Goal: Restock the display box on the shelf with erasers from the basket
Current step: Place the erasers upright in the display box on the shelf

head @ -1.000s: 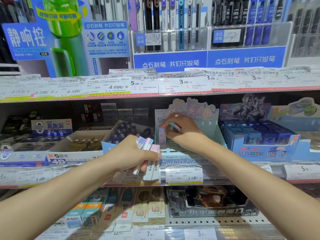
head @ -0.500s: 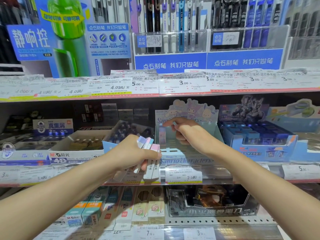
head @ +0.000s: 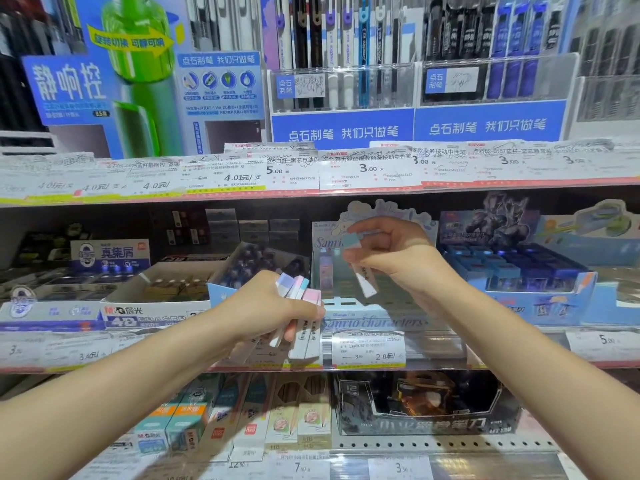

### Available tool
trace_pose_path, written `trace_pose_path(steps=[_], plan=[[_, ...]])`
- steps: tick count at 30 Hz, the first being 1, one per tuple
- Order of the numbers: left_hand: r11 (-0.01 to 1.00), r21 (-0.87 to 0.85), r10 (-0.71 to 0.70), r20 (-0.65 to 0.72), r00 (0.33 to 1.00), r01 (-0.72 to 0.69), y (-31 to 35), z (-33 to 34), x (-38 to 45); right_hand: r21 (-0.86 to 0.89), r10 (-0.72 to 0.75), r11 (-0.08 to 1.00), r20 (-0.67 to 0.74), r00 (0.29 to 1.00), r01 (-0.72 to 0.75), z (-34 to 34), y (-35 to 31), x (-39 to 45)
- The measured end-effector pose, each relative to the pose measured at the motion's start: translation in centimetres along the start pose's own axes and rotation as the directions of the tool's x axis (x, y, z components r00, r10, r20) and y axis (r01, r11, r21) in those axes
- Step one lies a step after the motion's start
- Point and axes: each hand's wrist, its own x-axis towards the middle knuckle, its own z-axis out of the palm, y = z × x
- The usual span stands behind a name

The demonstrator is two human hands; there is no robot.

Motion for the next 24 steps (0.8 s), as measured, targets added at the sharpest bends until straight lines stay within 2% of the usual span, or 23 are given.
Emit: trace_pose_path(steps=[4,9,14,24], plan=[[1.000,-0.012,0.001,0.002,1.000,-0.001,0.0,0.0,-0.1,-0.057,-0.038,0.998,-0.054,0.998,0.035,0.7,0.1,0.4],[1.000,0.014,0.003,-0.004,1.000,-0.003,0.2,0.0,-0.1,0.020,-0.041,0.999,0.040,0.998,0.040,1.6,0.0,0.9],[1.000,0.024,0.007,0.000,1.000,-0.007,0.2,-0.1,-0.3,-0.230,-0.125,0.964,0.058,0.990,0.135,2.2,0.7,1.1],[1.000,0.004,0.014,-0.002,1.000,-0.014,0.3,0.0,-0.3,-0.187,-0.168,0.965,0.090,0.982,0.183,3.2,1.6,1.1]])
